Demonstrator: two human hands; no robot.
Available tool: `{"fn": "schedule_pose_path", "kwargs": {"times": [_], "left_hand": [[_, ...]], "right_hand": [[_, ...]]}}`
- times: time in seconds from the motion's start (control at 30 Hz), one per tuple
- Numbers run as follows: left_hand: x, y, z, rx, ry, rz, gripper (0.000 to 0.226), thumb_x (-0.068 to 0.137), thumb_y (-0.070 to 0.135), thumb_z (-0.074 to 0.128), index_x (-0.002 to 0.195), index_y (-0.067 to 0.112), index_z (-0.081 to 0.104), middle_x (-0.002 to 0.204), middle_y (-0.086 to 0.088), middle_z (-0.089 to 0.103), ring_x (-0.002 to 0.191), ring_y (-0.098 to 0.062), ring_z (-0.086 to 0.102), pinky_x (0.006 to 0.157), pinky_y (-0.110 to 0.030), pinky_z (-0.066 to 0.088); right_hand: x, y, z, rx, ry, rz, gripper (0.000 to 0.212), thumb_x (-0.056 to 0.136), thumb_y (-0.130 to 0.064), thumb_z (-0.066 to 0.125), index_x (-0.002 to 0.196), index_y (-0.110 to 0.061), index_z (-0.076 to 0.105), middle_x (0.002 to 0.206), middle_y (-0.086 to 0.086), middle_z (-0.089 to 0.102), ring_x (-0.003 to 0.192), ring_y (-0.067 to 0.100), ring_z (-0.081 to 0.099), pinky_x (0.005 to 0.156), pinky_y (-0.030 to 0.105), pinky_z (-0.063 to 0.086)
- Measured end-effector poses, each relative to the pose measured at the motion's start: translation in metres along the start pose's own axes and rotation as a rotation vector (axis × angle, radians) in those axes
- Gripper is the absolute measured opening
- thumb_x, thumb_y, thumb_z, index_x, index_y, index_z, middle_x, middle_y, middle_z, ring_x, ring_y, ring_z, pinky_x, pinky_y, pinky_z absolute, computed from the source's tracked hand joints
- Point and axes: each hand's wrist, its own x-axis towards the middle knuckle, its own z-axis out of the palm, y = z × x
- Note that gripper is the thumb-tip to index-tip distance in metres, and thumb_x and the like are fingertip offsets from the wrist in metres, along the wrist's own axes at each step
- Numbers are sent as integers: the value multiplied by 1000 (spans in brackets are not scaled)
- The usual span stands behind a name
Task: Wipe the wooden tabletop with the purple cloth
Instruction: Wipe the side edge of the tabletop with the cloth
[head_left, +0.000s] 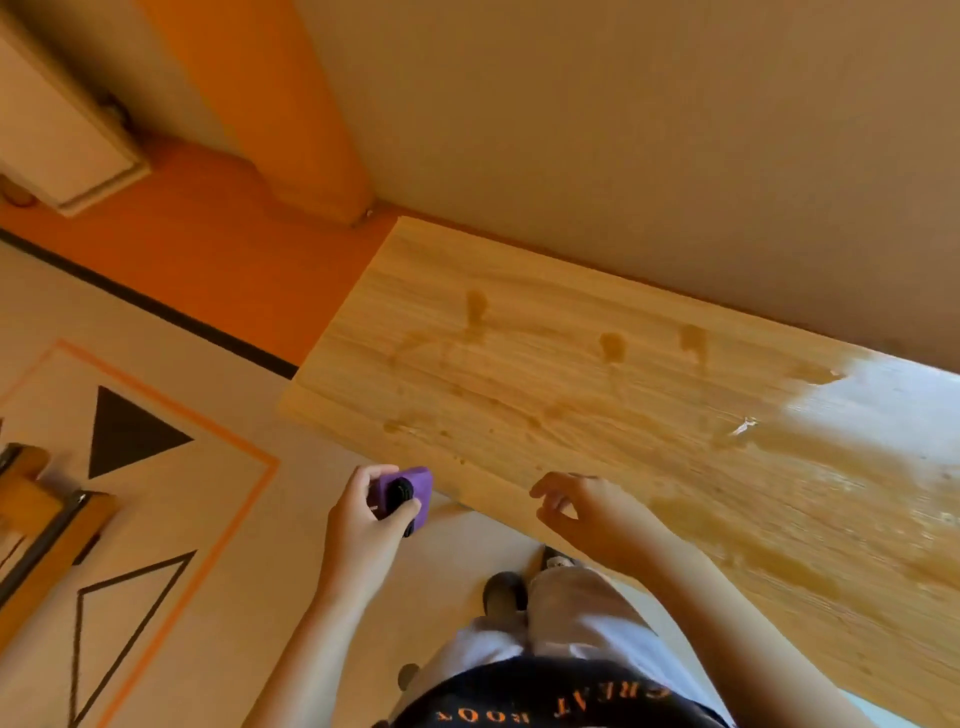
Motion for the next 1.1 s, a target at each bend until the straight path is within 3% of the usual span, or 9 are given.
{"fn": "schedule_pose_path", "kwargs": {"times": [0.17, 0.4, 0.5, 0.6, 0.7, 0.8, 0.97, 1.1], "left_hand": [[12, 22, -2, 14, 2, 58, 29, 85, 10, 68, 105, 29, 58, 98, 16, 62, 88, 2, 59, 67, -19, 49], [55, -4, -36, -118, 99, -36, 28, 93, 11, 59, 108, 35, 56, 111, 11, 61, 105, -12, 59, 90, -38, 50], [81, -19, -64, -153, 138, -55, 29, 95, 9, 55, 107, 35, 54, 113, 2, 59, 106, -17, 57, 84, -33, 47], [115, -28, -94, -201, 172, -97, 27, 96, 5, 53, 118, 19, 48, 112, -6, 58, 102, -20, 56, 74, -24, 44], [151, -31, -123, -227, 173, -125, 26, 95, 1, 53, 117, 12, 45, 104, -4, 59, 93, -13, 57, 68, -18, 43], [189, -36, -146, -209, 125, -140, 24, 94, 2, 54, 113, 16, 49, 97, 4, 62, 87, -3, 58, 63, -13, 45], [233, -49, -161, -143, 16, -177, 26, 95, 6, 53, 114, 23, 55, 99, 5, 64, 90, -5, 59, 66, -15, 44], [247, -65, -160, -102, -57, -216, 25, 97, 9, 51, 118, 22, 55, 104, 1, 64, 94, -11, 60, 71, -20, 45]], "right_hand": [[51, -9, -20, -55, -19, -90, 29, 96, -33, 47, 124, -28, 52, 119, -6, 59, 102, 11, 57, 85, 31, 51], [117, -40, -27, -97, 84, -124, 39, 95, -33, 49, 133, -24, 45, 137, -3, 45, 127, 16, 39, 98, 29, 41], [150, -67, -11, -48, 185, -132, 45, 94, -33, 51, 137, -20, 41, 140, -1, 43, 130, 18, 36, 103, 31, 38], [190, -98, 14, -25, 290, -144, 50, 94, -33, 52, 138, -14, 40, 139, 3, 43, 131, 21, 35, 106, 35, 37], [233, -132, 44, 0, 309, -140, 53, 94, -33, 51, 140, -11, 36, 142, 5, 40, 134, 23, 31, 108, 39, 34], [275, -158, 67, -64, 293, -129, 59, 95, -33, 47, 146, -9, 26, 152, 10, 26, 142, 26, 16, 116, 40, 19], [316, -162, 90, -264, 300, -13, 62, 100, -28, 26, 147, -3, -6, 158, 15, -7, 145, 29, -12, 115, 39, -10], [318, -159, 105, -363, 352, -39, 63, 100, -35, 20, 142, 1, -11, 156, 18, -6, 144, 32, -10, 115, 41, -11]]}}
